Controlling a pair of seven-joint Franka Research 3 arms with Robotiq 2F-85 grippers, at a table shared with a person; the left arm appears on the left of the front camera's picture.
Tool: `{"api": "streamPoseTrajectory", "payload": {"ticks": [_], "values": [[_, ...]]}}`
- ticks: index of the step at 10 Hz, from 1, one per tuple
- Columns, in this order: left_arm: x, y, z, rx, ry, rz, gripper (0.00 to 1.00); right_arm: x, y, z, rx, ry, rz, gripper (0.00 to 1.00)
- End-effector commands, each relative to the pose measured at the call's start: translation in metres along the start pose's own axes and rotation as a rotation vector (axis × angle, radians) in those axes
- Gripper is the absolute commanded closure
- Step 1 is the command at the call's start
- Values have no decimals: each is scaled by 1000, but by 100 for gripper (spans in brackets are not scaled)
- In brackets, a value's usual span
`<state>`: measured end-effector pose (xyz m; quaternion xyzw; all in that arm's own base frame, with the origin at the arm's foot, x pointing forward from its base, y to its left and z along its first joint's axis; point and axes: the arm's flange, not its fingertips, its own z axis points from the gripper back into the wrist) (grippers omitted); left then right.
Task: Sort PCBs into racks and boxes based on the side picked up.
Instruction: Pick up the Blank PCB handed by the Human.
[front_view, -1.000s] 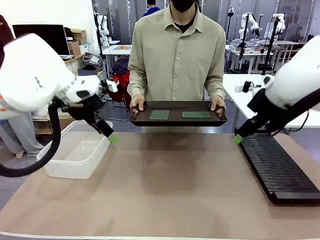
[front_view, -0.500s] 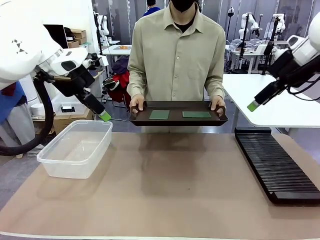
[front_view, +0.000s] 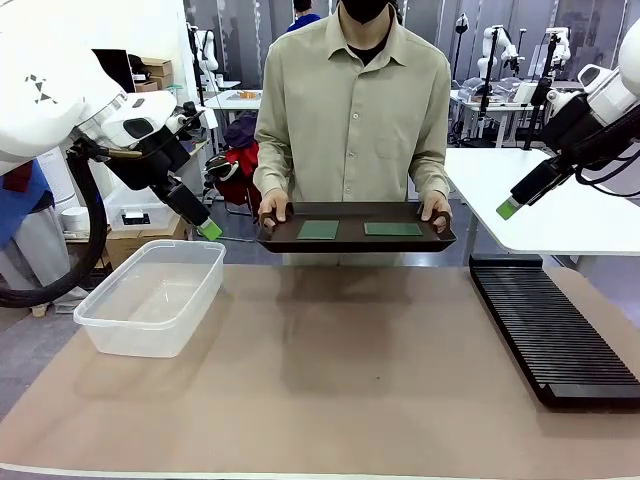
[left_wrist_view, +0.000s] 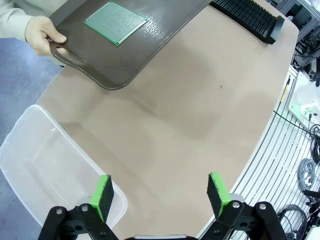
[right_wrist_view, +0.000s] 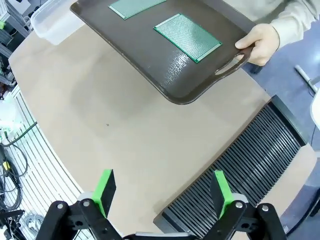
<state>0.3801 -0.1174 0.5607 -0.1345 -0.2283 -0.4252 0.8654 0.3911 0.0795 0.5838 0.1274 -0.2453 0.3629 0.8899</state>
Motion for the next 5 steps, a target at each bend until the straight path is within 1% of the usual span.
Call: {"api": "streamPoseTrajectory", "payload": {"ticks": [1,2,3,4,5], "values": [[-3,2,-2,-21,-5,8,0,-2,0,-2,15,-2,0,0],[-3,2,-2,-21,-5,8,0,0,0,0,0,0,0,0],[0,0,0,0,1,0,0,1,1,8,55,-9,7,0],[0,-2,9,-32,-17,-44,0,1,1,16,106,9,21,0],[3,-2,18,-42,-42,-81,0,4,2,25,129,-3,21,0]]}}
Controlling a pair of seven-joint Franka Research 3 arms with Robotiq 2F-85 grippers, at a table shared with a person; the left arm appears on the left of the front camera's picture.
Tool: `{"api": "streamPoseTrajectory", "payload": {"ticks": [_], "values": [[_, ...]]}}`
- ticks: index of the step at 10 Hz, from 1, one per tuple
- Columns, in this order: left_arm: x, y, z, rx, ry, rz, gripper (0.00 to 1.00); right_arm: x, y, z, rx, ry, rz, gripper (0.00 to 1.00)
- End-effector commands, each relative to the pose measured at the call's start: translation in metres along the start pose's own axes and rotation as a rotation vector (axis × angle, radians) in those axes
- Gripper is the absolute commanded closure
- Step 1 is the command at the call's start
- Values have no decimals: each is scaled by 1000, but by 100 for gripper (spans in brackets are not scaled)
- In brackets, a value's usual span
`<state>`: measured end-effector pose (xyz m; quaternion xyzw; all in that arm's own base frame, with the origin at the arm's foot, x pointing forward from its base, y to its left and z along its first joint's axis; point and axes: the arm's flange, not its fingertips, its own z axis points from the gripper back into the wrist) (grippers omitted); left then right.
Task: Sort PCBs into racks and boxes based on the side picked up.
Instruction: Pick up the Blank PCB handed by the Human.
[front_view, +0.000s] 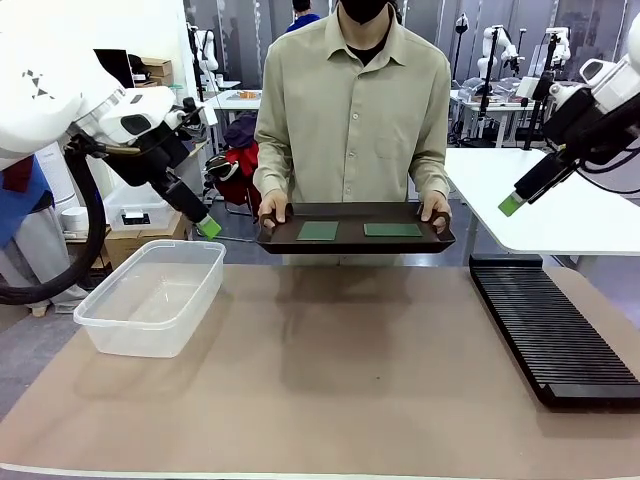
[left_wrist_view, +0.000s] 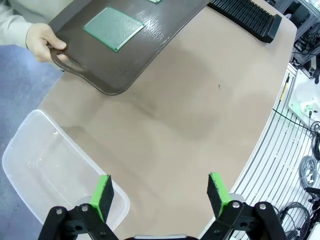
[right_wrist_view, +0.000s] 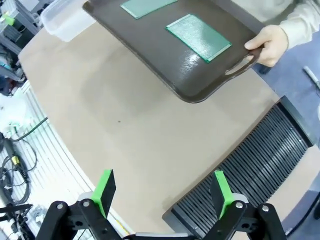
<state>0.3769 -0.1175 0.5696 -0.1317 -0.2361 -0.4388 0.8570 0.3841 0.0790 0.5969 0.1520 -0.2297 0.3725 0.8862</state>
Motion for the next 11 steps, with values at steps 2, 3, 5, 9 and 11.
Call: {"api": "streamPoseTrajectory", "payload": {"ticks": [2,3,5,9,11], "values": [[5,5,15,-20,-54,-65,0,9,0,29,64,-5,53,0],[3,6,11,-47,-64,-51,0,11,1,32,61,15,54,0],[3,4,16,-5,-102,-58,0,15,-3,37,23,6,70,0],[19,5,44,99,-93,-94,0,19,-5,61,-54,-68,72,0],[24,6,57,152,-101,-95,0,27,-3,76,-89,-83,76,0]]}}
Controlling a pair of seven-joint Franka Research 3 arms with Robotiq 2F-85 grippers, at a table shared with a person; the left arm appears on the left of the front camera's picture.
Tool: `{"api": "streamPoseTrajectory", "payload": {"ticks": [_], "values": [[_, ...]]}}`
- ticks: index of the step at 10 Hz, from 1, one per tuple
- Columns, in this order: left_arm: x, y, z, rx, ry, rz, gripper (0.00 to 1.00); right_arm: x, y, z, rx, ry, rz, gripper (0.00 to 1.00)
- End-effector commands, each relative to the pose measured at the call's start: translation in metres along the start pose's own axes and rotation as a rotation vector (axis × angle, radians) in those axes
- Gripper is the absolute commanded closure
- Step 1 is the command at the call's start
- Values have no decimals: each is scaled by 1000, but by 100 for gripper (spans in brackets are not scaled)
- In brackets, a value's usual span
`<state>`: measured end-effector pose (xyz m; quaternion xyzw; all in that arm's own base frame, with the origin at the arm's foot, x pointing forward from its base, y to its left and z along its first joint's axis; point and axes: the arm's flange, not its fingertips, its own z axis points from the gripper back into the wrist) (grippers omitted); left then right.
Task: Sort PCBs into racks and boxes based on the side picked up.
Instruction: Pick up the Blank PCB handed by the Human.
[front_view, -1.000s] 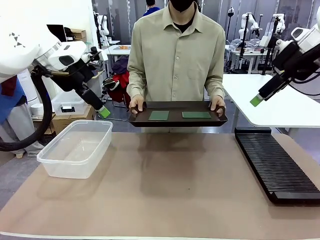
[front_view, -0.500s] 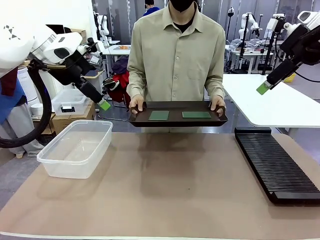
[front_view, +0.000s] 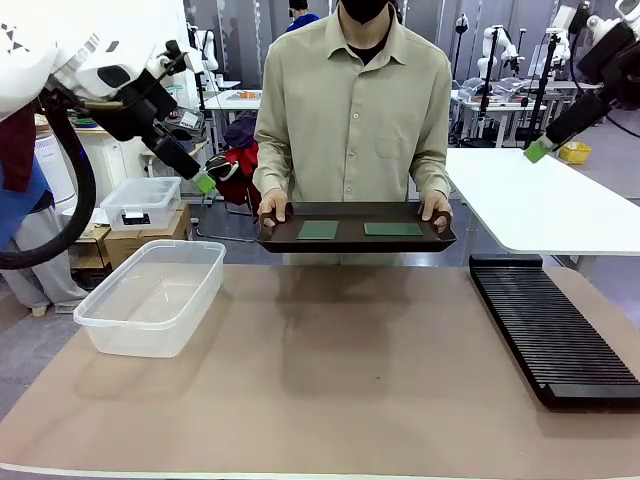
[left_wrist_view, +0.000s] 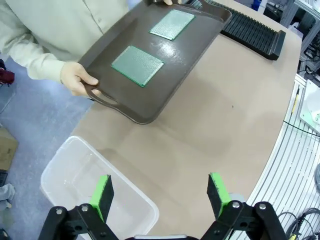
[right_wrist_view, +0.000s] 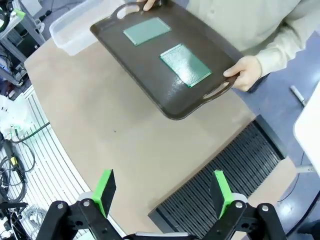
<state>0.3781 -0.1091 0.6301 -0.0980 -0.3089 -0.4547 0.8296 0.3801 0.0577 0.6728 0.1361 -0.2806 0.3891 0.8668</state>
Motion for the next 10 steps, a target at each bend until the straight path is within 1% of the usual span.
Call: {"api": "streamPoseTrajectory", "payload": {"ticks": [1,3,5,7,8,10], "values": [[2,0,10,66,-1,-19,0,6,3,6,-45,-6,19,0],[10,-1,24,103,-12,-31,0,13,9,15,-75,-36,29,0],[14,-6,26,116,-10,-43,0,16,13,22,-99,-61,25,0],[15,-10,22,107,-16,-14,0,15,11,21,-100,-81,7,0],[17,-5,29,94,-21,-54,0,19,11,25,-67,-72,38,0],[17,-5,29,94,-21,-54,0,19,11,25,-67,-72,38,0]]}}
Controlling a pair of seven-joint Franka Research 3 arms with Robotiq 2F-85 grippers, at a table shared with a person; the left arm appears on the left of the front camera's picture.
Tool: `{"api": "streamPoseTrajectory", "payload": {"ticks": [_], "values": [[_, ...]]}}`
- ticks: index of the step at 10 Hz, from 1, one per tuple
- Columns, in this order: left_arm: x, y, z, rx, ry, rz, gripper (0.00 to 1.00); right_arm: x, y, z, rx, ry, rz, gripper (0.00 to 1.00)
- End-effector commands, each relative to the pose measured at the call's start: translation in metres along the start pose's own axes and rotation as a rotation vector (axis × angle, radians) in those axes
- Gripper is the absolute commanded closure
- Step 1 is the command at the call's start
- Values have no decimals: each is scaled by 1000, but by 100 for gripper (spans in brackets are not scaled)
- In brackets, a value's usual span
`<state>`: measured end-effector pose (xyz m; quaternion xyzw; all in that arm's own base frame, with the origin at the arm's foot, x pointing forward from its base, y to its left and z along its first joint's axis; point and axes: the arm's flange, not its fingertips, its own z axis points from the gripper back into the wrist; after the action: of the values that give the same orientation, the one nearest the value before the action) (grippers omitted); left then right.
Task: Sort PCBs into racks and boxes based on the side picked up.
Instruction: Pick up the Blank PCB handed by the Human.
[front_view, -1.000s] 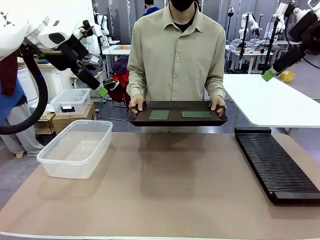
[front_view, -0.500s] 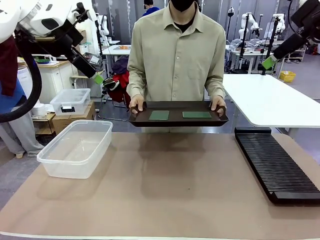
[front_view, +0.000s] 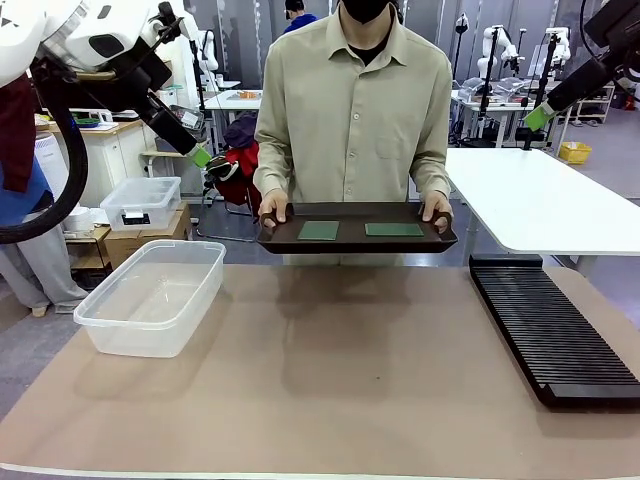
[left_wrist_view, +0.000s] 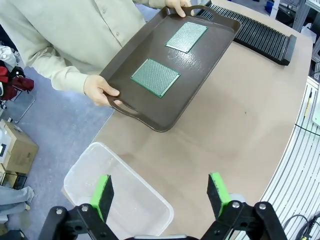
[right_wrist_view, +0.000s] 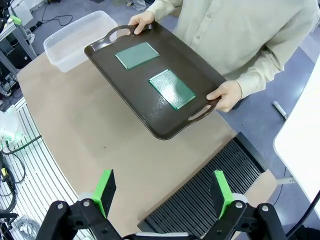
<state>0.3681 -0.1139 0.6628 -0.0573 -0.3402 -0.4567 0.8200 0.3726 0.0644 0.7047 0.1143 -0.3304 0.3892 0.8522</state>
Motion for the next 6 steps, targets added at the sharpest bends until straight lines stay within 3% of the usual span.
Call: {"api": "streamPoseTrajectory", "payload": {"ticks": [1,6], "values": [[-2,2,1,1,-1,-10,0,0,1,-1,6,6,1,0],[-2,2,1,1,-1,-10,0,0,1,-1,6,6,1,0]]}}
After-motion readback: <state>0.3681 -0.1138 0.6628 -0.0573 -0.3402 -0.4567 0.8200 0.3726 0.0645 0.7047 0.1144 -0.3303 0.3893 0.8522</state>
